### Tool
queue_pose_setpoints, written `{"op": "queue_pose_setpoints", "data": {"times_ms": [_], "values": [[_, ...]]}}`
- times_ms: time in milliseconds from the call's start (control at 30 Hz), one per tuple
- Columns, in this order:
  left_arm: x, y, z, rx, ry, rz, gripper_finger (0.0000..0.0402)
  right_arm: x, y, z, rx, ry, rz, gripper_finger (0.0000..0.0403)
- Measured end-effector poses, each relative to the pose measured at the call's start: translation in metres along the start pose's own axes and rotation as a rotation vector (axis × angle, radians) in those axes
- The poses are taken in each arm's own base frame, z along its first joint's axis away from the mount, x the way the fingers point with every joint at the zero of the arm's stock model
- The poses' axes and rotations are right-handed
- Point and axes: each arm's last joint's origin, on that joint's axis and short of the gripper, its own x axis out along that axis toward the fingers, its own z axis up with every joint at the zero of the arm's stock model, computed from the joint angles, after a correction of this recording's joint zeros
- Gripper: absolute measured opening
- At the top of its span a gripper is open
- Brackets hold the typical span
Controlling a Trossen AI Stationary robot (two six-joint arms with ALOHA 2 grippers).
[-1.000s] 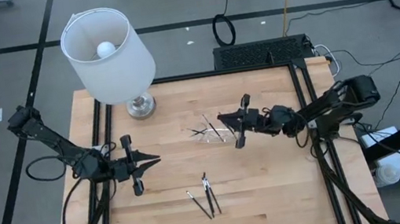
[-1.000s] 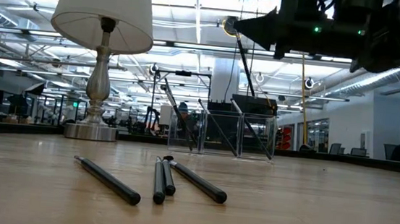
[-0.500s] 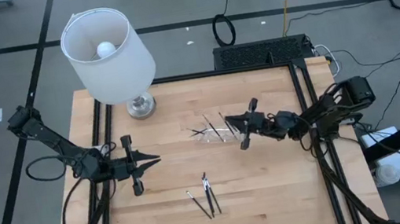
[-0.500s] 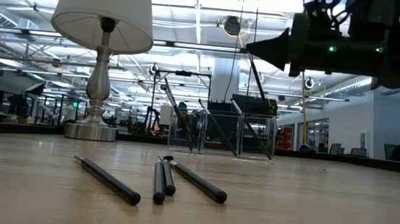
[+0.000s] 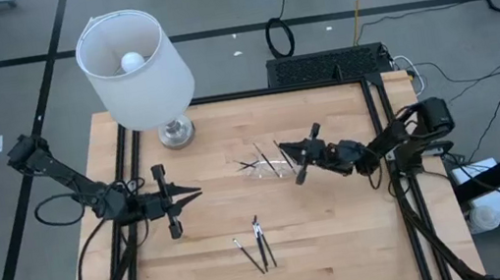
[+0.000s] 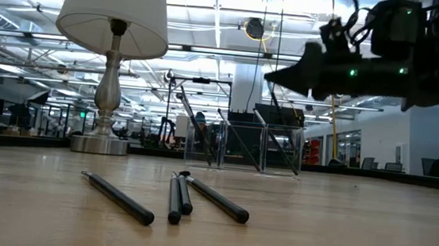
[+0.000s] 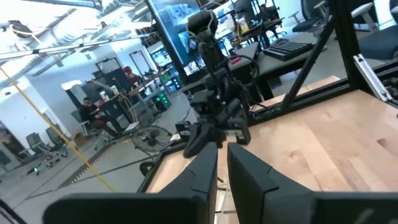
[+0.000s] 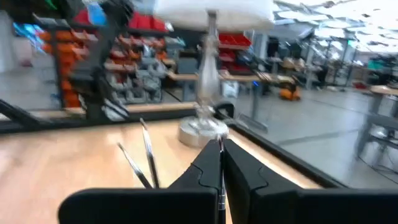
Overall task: Put items in baskets/containers
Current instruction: Put the liner brush into the transparent organizer, then put the eyeshadow brush into the transparent organizer
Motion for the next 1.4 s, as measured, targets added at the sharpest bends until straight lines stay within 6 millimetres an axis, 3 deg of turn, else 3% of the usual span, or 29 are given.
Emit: {"op": "queue_pose_setpoints", "data": {"times_ms": [233, 800, 1033, 1400], "values": [[0.000, 0.000, 0.000, -0.018, 0.001, 0.000, 0.0047, 0.016, 0.008, -0.014, 0.034, 0.014, -0.054, 0.0000], [0.000, 0.000, 0.000, -0.044, 0.001, -0.001, 0.0047, 0.015, 0.007, -0.034, 0.113, 0.093, -0.151, 0.0000], [0.000, 0.000, 0.000, -0.045, 0.001, -0.001, 0.0047, 0.015, 0.007, -0.033, 0.120, 0.089, -0.146, 0.0006], [0.000, 0.000, 0.000, -0.046, 0.000, -0.001, 0.0047, 0.016, 0.006, -0.015, 0.099, 0.028, -0.145, 0.0070]]}}
